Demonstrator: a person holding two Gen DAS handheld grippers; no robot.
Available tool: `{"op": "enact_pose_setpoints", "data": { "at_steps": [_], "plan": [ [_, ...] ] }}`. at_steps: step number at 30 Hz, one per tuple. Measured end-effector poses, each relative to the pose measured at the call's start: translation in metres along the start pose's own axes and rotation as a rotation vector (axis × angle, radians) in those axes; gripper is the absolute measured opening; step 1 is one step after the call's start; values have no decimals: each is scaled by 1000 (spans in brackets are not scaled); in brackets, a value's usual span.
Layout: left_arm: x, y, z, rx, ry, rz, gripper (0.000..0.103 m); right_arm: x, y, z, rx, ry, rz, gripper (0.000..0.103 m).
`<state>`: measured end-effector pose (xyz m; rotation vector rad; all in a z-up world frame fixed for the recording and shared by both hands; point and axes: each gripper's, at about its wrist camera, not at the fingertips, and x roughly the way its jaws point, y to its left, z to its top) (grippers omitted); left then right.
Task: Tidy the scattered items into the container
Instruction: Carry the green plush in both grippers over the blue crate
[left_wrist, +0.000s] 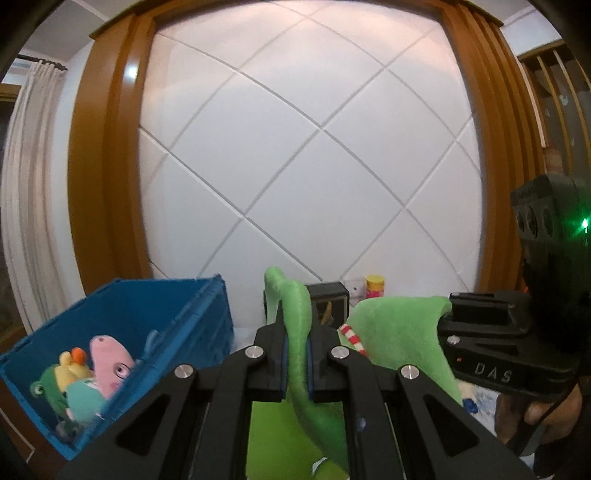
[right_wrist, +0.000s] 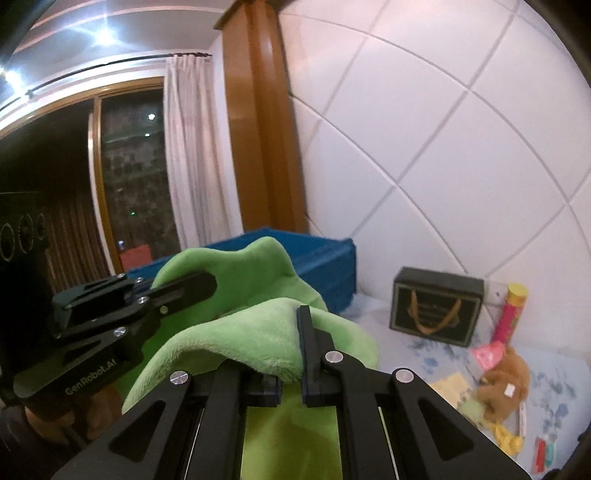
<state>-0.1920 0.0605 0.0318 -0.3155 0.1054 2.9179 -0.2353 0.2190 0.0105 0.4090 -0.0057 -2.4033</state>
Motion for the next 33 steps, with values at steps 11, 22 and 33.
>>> {"op": "enact_pose_setpoints", "data": {
  "at_steps": [11, 22, 33],
  "plan": [
    [-27, 87, 69, 15, -60, 47, 7, 40, 73, 80, -38, -79, 60, 7],
    [-23, 227, 106, 94, -79, 112, 7, 156, 164, 155, -16, -107, 83, 7],
    [25, 329, 90, 53, -9, 129, 7, 284, 212, 166, -3, 1, 20, 7]
  ]
}}
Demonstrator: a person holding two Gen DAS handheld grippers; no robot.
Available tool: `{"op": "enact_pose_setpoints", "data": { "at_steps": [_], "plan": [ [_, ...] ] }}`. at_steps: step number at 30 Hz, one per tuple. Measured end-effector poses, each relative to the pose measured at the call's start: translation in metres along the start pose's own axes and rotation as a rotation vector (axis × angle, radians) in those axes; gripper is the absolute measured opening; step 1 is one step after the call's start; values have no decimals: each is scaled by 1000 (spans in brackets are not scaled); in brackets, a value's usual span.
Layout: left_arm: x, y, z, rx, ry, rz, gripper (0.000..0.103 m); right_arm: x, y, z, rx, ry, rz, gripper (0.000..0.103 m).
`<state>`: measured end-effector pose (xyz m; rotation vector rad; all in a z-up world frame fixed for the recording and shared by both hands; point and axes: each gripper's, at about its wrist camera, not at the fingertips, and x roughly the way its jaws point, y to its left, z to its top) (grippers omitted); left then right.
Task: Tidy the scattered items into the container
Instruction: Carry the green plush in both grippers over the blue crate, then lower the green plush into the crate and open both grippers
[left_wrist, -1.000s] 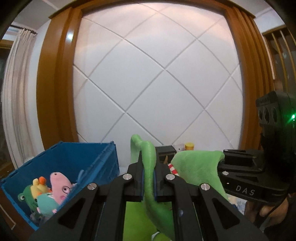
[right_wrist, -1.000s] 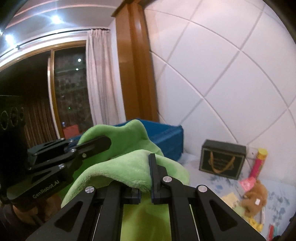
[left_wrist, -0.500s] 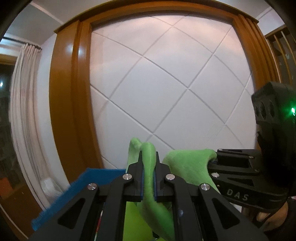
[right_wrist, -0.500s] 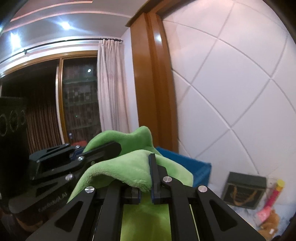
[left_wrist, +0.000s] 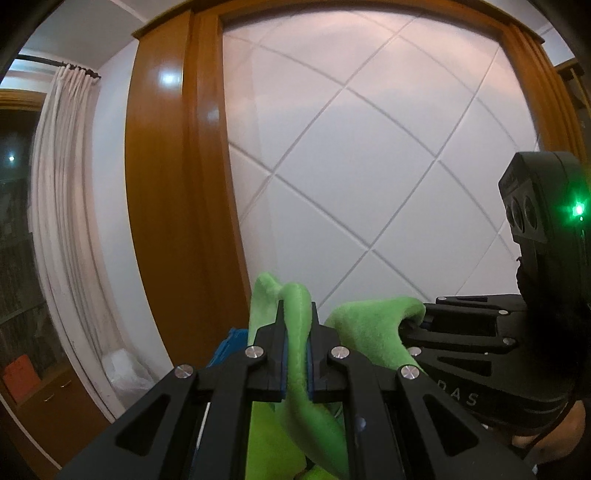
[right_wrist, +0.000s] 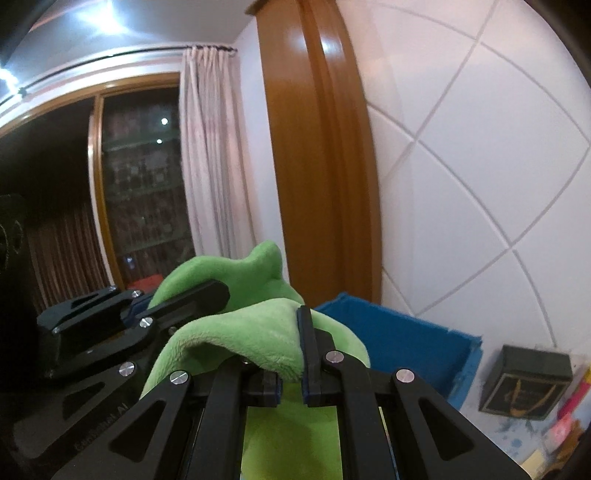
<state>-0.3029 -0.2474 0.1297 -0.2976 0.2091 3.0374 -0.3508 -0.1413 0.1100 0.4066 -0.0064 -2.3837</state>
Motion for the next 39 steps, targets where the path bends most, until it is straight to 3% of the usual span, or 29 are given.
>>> {"op": "enact_pose_setpoints", "data": {
  "at_steps": [6, 12, 16, 19, 20, 21, 23, 26, 27, 32, 39],
  "plan": [
    [20, 18, -13, -21, 28, -17, 7, 31, 0, -5, 3, 50, -37, 8],
    [22, 26, -8, -24, 20, -26, 7, 32, 4, -2, -15, 54, -72, 10],
    [21, 29, -13, -27, 31, 10, 10, 28, 9, -4, -34, 69, -133, 27],
    [19, 39, -16, -70, 33, 64, 29, 24, 5, -7, -22, 67, -168, 55],
    [15, 43, -17, -94, 26, 73, 44, 22, 2, -9, -14, 61, -186, 75],
    [11, 48, -18, -119, 17, 82, 61, 18, 1, -9, -3, 51, -186, 82],
    [1, 50, -21, -144, 8, 112, 83, 10, -2, -12, 12, 34, -170, 89],
    [-19, 43, -28, -117, -20, 153, 99, -7, 3, -19, -8, 4, -168, 96],
    [-25, 40, -33, -105, -25, 165, 103, -15, 6, -25, -13, -6, -162, 96],
    [-49, 15, -56, -38, -4, 215, 103, -49, 22, -56, -58, -27, -144, 102],
    [-85, -24, -98, -58, 115, 277, 103, -101, 24, -103, -52, -3, -85, 102]
  ]
}}
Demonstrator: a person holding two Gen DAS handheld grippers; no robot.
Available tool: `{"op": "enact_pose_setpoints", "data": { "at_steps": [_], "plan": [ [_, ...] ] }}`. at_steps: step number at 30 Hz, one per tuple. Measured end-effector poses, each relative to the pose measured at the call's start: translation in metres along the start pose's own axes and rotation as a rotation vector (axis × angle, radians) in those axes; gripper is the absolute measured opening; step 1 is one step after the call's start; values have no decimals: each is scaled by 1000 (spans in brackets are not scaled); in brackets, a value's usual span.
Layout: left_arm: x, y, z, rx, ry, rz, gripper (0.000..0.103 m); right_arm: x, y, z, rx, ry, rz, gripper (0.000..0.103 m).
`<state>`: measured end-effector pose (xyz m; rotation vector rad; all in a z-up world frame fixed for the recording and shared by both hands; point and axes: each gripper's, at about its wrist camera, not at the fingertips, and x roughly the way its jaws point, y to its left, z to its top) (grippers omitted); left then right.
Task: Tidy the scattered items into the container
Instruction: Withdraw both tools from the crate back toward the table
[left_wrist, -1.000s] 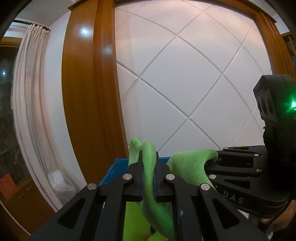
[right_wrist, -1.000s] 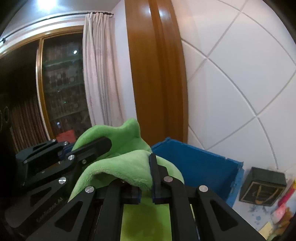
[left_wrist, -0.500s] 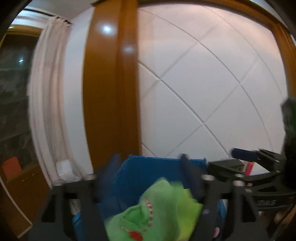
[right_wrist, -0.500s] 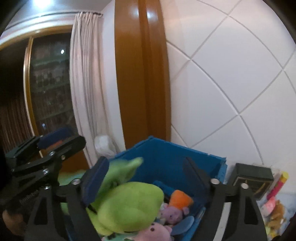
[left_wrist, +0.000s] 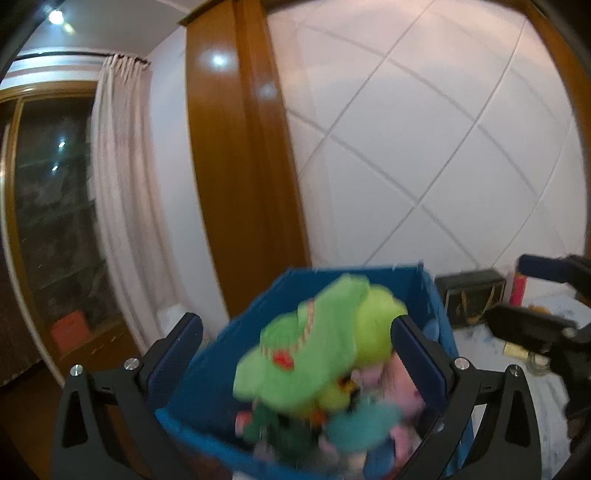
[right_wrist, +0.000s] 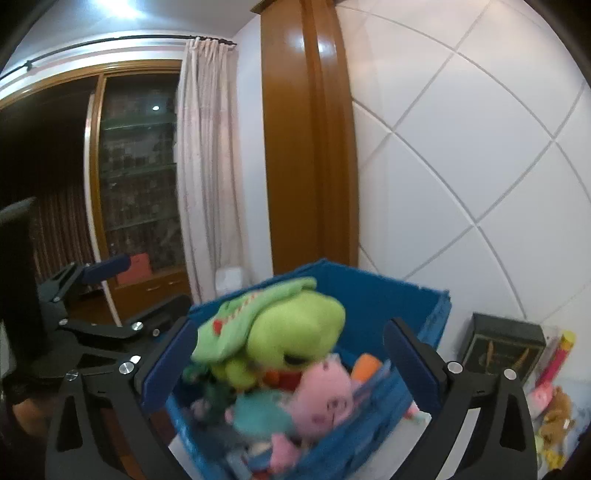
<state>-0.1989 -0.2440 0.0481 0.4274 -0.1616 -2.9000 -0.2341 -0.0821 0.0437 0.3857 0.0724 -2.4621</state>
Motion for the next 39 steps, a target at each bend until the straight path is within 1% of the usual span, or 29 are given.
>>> {"op": "enact_pose_setpoints", "data": {
  "at_steps": [3, 6, 12, 15, 18, 25, 28, 30, 33, 34, 36, 39],
  "plan": [
    [-23, -17, -22, -39, 51, 30, 103, -26, -10, -27, 6, 40, 20, 102],
    [-48, -34, -40, -63, 74, 43, 103, -49, -18, -50, 14, 78, 33, 102],
    [-104, -72, -76, -92, 103, 69, 103, -101, -34, -92, 5, 117, 23, 102],
    [-123, -83, -87, -123, 106, 75, 103, -122, -40, -110, 11, 126, 15, 102],
    [-135, -94, -98, -123, 118, 79, 103, -134, -42, -123, 17, 141, 10, 102],
    [-144, -101, -124, -125, 138, 54, 103, -145, -39, -157, 25, 188, -35, 102],
    [-143, -103, -133, -118, 151, 21, 103, -145, -35, -171, 25, 189, -82, 102],
    [-139, -104, -139, -93, 178, -1, 103, -142, -33, -177, 37, 202, -115, 102],
    [-136, -105, -143, -67, 192, -36, 103, -133, -34, -181, 83, 237, -130, 102],
    [-136, -105, -143, -59, 194, -43, 103, -132, -32, -181, 87, 237, -157, 102],
    [-134, -105, -144, -41, 197, -71, 103, -131, -30, -182, 96, 234, -176, 102],
    [-133, -105, -144, -26, 196, -93, 103, -128, -30, -183, 106, 239, -205, 102]
  ]
}}
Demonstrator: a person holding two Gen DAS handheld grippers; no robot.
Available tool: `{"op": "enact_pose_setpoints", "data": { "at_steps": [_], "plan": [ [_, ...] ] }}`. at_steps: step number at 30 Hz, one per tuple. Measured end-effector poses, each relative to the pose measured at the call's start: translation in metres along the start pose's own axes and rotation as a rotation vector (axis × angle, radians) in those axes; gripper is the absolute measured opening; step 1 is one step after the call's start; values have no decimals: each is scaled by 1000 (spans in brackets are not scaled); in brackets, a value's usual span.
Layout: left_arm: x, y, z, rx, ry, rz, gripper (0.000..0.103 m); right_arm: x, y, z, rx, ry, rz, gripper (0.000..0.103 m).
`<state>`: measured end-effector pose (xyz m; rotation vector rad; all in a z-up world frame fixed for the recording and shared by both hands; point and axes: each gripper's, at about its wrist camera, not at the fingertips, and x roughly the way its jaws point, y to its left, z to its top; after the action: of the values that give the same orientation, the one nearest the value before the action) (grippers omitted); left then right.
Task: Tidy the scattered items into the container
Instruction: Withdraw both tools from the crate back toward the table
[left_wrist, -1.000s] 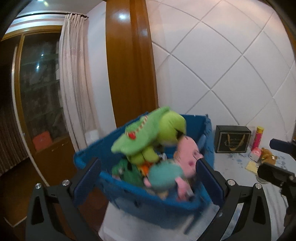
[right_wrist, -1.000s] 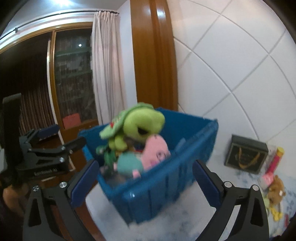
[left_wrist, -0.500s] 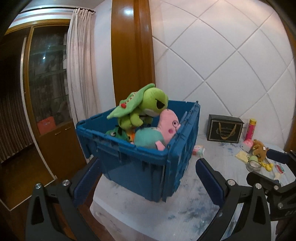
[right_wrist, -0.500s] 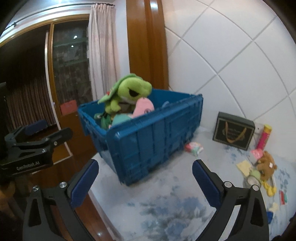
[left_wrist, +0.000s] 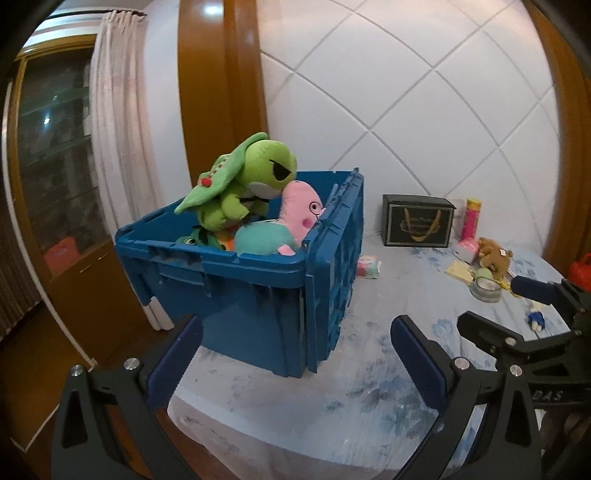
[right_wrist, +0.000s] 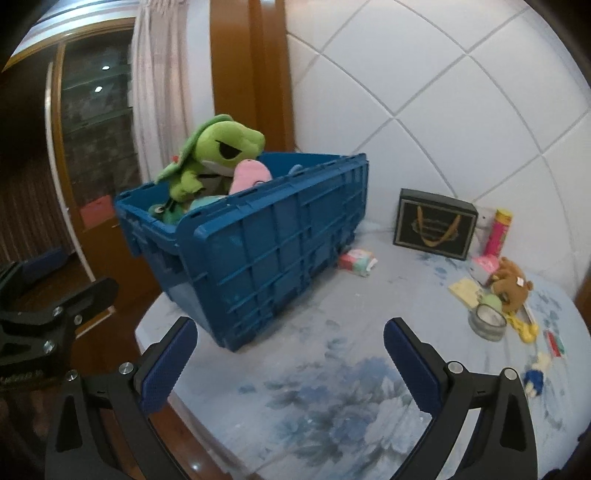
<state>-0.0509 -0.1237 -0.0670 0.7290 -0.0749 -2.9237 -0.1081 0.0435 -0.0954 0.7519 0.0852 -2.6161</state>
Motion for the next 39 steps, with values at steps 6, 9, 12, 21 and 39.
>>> {"op": "enact_pose_setpoints", "data": {
  "at_steps": [6, 9, 12, 21, 39],
  "plan": [
    [5, -2, 0, 28, 2, -46, 103, 6, -2, -6, 41, 18, -34, 102],
    [8, -4, -1, 37, 4, -67, 103, 6, -3, -8, 59, 27, -53, 102],
    [9, -6, -2, 46, 7, -87, 103, 5, -4, -10, 69, 31, -70, 102],
    [7, -12, -5, 53, 15, -124, 103, -2, -5, -17, 80, 43, -99, 102],
    [41, -126, -1, 151, 46, -321, 103, -21, -102, -64, 219, 69, -180, 102]
  ]
}}
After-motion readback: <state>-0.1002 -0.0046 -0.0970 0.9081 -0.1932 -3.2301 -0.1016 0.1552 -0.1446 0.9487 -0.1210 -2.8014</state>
